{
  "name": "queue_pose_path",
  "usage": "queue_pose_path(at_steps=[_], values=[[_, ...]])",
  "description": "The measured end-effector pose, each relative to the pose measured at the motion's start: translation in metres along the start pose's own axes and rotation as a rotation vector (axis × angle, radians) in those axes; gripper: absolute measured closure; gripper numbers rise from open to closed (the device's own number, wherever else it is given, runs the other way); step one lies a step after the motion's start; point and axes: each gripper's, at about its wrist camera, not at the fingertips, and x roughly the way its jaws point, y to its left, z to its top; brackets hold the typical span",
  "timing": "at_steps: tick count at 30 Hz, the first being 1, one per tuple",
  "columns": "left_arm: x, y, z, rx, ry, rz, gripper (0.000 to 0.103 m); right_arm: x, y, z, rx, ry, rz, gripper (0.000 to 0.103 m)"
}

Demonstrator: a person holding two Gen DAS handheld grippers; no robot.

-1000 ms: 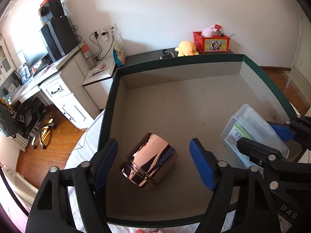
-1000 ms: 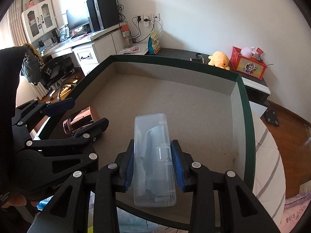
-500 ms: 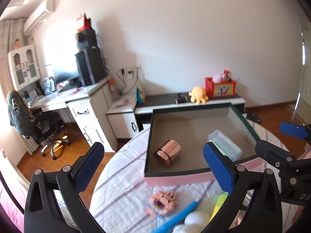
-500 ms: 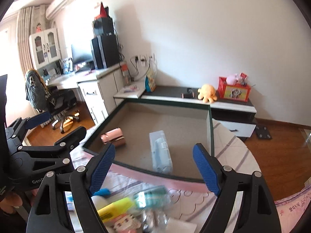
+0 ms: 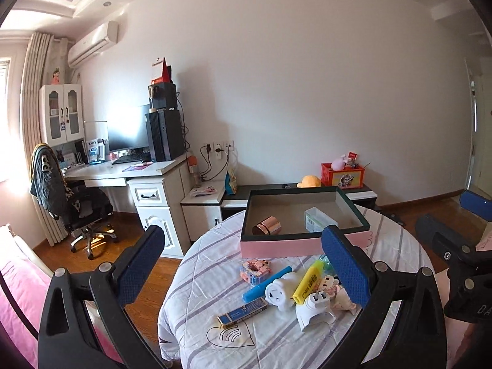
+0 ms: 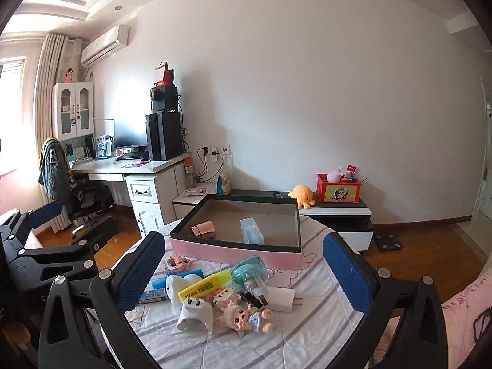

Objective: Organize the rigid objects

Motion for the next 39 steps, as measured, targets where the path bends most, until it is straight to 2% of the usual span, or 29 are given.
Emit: queue_pose_path(at_steps=[9,17,27,39], values=[[-0.050,-0.002,-0.001,-0.009,-0.064,-0.025,0.000,-0.058,0.001,-0.006,0.000,-0.056,-0.031,0.000],[-0.067,-0.002,0.001,-0.019,-0.086,-0.038,0.000,-0.085,0.006,-0.003,-0.020,-0.100,-0.049,0.000],[-0.069,-0.004,0.000,-0.012,-0.090,-0.053,0.000,-0.088,0.009,-0.002,-0.020,-0.112,-0.050,0.000],[-0.048,-0.003,-0.008,-0.007,-0.023,-0.069,0.000,-0.075,-0.001,-0.010,-0.001,-0.067,-0.073,0.000]])
